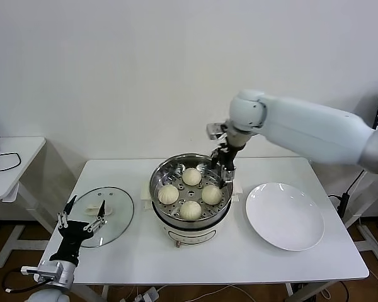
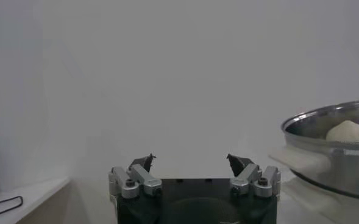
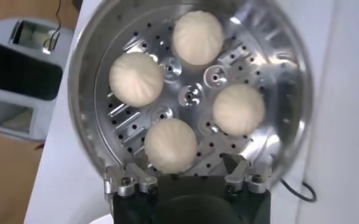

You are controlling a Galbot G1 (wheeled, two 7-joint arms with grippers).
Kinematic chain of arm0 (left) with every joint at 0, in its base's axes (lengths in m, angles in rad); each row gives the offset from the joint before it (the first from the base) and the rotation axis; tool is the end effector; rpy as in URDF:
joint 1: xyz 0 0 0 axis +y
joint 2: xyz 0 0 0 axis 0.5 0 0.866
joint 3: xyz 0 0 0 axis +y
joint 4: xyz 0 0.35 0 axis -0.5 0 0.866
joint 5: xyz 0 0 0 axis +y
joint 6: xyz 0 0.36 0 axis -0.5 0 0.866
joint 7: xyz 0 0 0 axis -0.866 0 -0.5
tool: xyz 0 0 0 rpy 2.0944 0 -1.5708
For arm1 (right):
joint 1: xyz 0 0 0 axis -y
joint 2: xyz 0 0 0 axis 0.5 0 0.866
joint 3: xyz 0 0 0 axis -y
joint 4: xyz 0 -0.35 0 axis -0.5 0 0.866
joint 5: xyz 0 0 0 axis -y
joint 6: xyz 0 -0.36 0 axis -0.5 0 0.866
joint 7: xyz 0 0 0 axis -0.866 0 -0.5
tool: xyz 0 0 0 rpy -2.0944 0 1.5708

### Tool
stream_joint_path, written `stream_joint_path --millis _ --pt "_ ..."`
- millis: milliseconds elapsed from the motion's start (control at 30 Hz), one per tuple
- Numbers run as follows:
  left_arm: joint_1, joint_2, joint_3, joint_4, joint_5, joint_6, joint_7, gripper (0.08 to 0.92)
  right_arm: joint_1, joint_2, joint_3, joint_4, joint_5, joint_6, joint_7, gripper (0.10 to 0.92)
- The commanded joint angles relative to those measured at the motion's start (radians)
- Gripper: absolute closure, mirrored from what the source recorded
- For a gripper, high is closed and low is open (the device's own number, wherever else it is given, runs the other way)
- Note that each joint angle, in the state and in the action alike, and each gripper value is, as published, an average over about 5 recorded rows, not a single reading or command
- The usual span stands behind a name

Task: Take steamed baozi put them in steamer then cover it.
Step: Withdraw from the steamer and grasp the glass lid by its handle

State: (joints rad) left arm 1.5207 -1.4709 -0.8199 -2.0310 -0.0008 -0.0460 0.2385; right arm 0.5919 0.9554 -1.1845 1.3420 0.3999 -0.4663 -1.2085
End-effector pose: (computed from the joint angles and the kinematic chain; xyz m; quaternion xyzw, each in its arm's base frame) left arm 0.1926 0.1127 -0.3007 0.0114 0.9933 0.1146 0.0100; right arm 0.5549 0.0344 -0.0101 0.5783 -0.5370 0.5031 0.3521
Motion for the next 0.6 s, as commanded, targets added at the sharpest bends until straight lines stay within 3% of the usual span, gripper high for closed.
stream_joint_path --millis 33,333,467,600 --pt "0.006 0.008 -0.013 -0.053 -0.029 0.053 0.010 0.177 -0.186 -0.313 0.363 0.159 0.058 0.025 0.094 0.203" --pt "-0.015 0.013 0.032 -0.079 -0.004 0.033 -0.038 0.177 -0.863 -0.485 1.004 0.340 0.298 0.247 0.763 0.203" --pt "-0.024 0.010 0.059 -0.068 0.027 -0.004 -0.069 0.177 -1.214 -0.455 1.322 0.426 0.365 0.336 1.003 0.203" --pt "-0.018 0.013 0.085 -0.069 0.044 -0.027 -0.075 0.177 -1.465 -0.353 1.502 0.475 0.341 0.424 1.155 0.203"
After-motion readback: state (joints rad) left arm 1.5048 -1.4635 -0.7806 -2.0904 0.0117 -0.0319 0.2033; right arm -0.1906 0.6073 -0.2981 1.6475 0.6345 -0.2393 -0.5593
